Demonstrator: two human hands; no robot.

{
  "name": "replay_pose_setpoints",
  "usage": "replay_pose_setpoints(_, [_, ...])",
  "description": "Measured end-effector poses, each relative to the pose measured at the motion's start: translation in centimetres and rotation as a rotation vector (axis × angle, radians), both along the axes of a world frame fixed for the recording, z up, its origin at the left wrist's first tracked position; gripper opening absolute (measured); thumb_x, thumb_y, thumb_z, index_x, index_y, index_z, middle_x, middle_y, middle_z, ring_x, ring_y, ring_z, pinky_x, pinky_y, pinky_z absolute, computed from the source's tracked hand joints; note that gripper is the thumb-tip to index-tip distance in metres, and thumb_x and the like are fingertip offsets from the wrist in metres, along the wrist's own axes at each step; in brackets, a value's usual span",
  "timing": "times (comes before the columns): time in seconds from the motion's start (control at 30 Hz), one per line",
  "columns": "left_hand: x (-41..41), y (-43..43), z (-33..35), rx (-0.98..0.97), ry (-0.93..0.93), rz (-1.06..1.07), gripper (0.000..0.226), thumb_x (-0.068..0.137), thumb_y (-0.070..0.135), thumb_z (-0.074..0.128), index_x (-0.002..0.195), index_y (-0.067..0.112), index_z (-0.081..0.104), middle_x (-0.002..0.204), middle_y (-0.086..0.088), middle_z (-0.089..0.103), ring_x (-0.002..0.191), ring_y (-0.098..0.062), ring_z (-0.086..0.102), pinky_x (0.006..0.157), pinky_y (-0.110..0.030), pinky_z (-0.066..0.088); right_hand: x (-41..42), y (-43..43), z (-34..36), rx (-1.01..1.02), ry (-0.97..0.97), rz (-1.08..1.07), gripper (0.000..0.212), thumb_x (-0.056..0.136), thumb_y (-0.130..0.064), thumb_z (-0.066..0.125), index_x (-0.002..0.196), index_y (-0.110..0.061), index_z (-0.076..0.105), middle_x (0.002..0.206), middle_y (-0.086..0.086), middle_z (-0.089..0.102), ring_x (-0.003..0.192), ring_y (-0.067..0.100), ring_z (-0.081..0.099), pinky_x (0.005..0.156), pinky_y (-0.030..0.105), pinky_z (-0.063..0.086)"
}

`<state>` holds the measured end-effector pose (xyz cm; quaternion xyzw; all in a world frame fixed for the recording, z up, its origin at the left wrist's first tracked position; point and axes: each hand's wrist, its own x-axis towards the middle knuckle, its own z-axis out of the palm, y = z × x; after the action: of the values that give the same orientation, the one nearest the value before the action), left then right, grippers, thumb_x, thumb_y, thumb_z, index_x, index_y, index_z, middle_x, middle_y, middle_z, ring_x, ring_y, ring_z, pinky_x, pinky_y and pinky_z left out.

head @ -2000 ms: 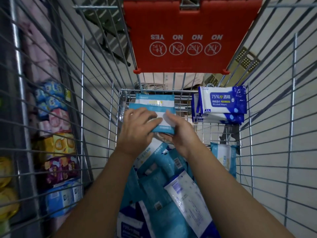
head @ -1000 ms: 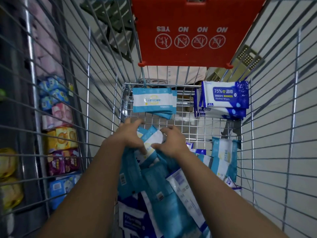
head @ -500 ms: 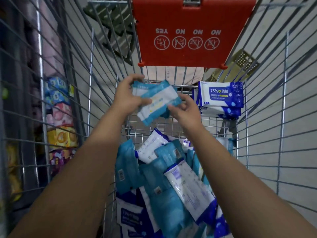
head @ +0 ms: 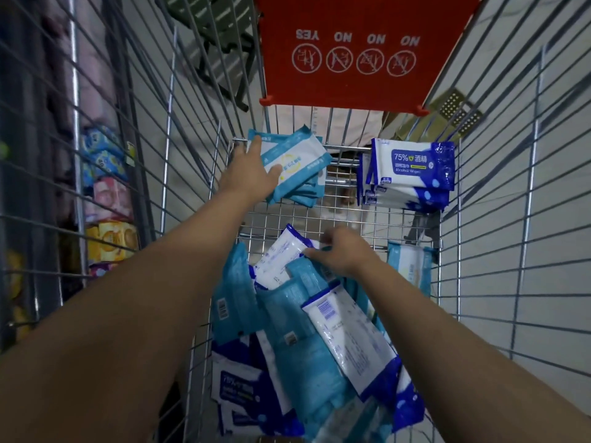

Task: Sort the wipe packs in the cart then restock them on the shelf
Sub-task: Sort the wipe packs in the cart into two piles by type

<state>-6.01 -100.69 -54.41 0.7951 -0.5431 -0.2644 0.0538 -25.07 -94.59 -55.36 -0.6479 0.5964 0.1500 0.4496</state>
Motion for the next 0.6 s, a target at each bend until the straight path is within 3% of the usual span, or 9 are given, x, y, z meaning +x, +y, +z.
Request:
replay_pose_setpoints(0.07, [-0.2, -0.4, 0.0, 0.051, 0.072, 0.039, 0.071, 0.091, 0.038, 0.054, 0.150, 0.019, 0.019, 0.147, -0.016, 0.027, 0.130, -0.032, 0.038, 0.107, -0.040, 0.036, 0.5, 0.2, -0.3, -0.066, 0.026, 0.019, 0.061, 0.082, -0.061, 0.058, 0.116, -0.010, 0.056, 0.117, 0.009, 0.061, 0.105, 0.026, 0.058, 0.087, 0.038, 0.050])
replay_pose_setpoints(0.17, [-0.4, -0.8, 0.6, -0.014, 0.045, 0.111, 0.064, 0.083, 0.036, 0.061, 0.140, 0.017, 0.038, 0.139, -0.013, 0.033, 0.124, -0.031, 0.044, 0.104, -0.039, 0.039, 2.0, -0.1, -0.6, -0.090, 0.058, 0.084, 0.064, 0.074, -0.065, 0.064, 0.109, -0.012, 0.056, 0.112, 0.009, 0.060, 0.106, 0.027, 0.055, 0.085, 0.036, 0.046])
replay_pose_setpoints(0.33, [-1.8, 0.8, 1.6, -0.286, -0.002, 0.159, 0.055, 0.087, 0.036, 0.060, 0.133, 0.011, 0.046, 0.147, -0.009, 0.030, 0.131, -0.027, 0.037, 0.107, -0.041, 0.035, 3.4, -0.1, -1.0, 0.052, 0.057, 0.056, 0.057, 0.067, -0.051, 0.078, 0.107, -0.013, 0.062, 0.109, 0.007, 0.065, 0.100, 0.026, 0.060, 0.087, 0.037, 0.051])
replay_pose_setpoints(0.43, [-2.8, 2.2, 2.4, -0.433, 0.101, 0.100, 0.040, 0.089, 0.029, 0.060, 0.124, 0.011, 0.054, 0.145, -0.006, 0.036, 0.131, -0.022, 0.037, 0.105, -0.033, 0.034, 2.6, 0.2, -0.7, 0.057, -0.072, -0.011, 0.045, 0.077, -0.041, 0.074, 0.113, -0.015, 0.061, 0.112, 0.007, 0.065, 0.101, 0.026, 0.061, 0.091, 0.041, 0.050])
replay_pose_setpoints(0.5, [-3.4, 3.0, 3.0, -0.502, 0.172, 0.065, 0.032, 0.089, 0.025, 0.060, 0.116, 0.009, 0.058, 0.138, -0.006, 0.043, 0.124, -0.020, 0.044, 0.100, -0.030, 0.038, 1.1, 0.0, 0.2, 0.053, -0.253, -0.195, 0.039, 0.083, -0.031, 0.070, 0.115, -0.013, 0.059, 0.113, 0.009, 0.066, 0.095, 0.024, 0.064, 0.084, 0.039, 0.054])
replay_pose_setpoints(0.6, [-4.4, 3.9, 3.9, -0.471, 0.377, 0.034, 0.030, 0.084, 0.029, 0.068, 0.108, 0.012, 0.062, 0.116, -0.002, 0.057, 0.099, -0.014, 0.055, 0.089, -0.036, 0.049, -1.8, -0.8, 2.7, 0.048, -0.610, -0.560, 0.028, 0.088, -0.017, 0.066, 0.114, -0.013, 0.059, 0.110, 0.008, 0.068, 0.081, 0.010, 0.065, 0.069, 0.019, 0.055])
